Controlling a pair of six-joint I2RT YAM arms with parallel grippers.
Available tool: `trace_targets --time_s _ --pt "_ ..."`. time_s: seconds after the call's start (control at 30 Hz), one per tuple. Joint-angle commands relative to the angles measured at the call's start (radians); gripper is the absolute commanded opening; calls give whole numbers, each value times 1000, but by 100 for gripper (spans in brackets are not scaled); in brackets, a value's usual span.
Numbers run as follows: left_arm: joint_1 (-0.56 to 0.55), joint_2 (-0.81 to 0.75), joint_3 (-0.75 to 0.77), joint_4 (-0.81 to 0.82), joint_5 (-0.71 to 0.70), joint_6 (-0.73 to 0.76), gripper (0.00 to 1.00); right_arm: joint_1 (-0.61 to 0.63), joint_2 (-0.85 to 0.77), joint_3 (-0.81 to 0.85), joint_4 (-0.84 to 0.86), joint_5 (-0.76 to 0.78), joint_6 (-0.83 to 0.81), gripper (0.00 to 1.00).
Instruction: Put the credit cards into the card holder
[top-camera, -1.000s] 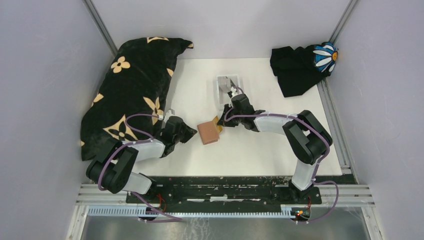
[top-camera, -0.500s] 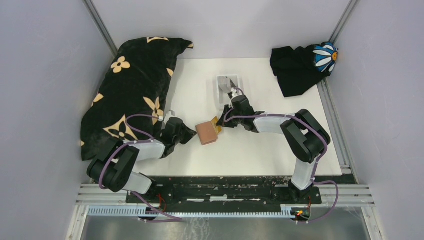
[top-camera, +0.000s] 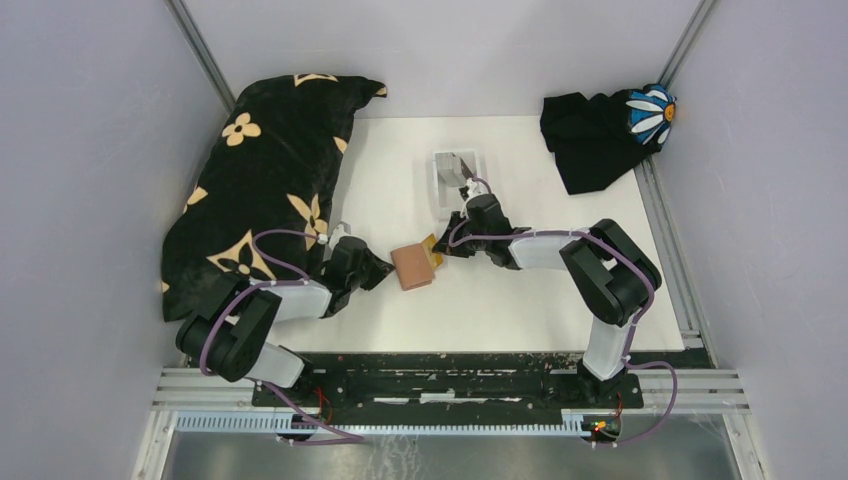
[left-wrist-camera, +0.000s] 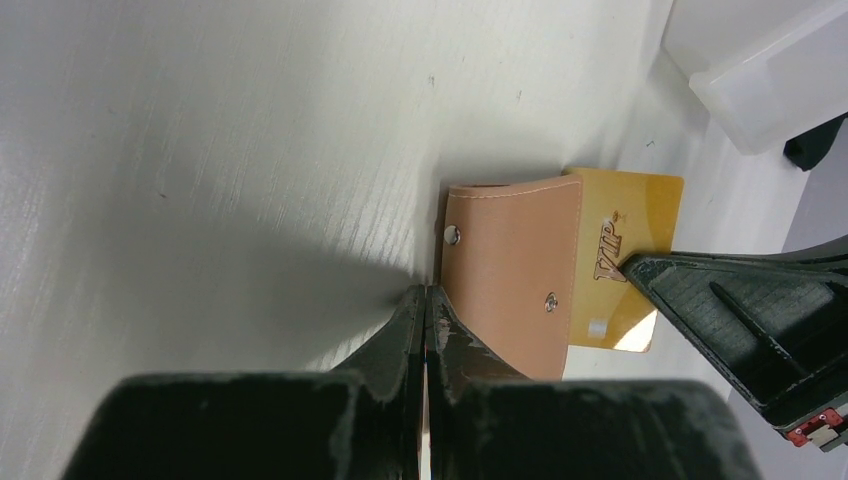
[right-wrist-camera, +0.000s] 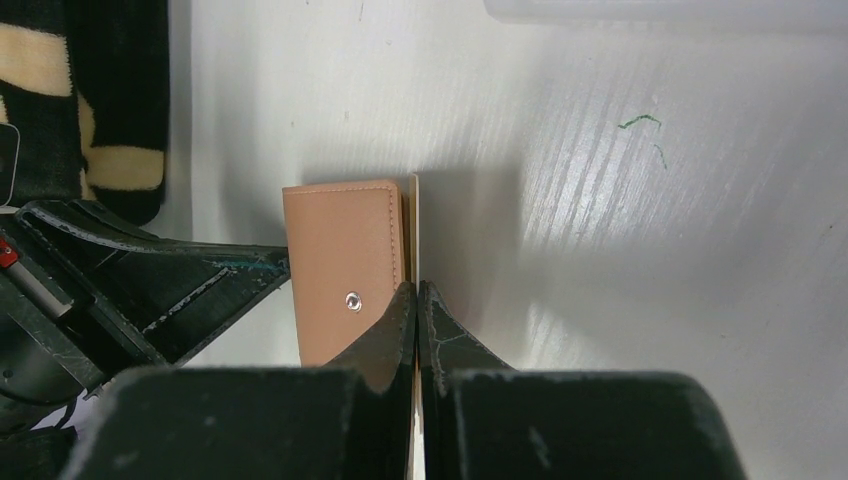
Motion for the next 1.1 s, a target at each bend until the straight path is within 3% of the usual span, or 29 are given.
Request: trace_targets --time_s 0.0,1.07 --pt "-8 4 -9 37 5 -13 4 5 -4 -28 54 -31 25 1" --pt "-26 25 -21 56 10 -16 4 6 -71 -103 167 -65 101 1"
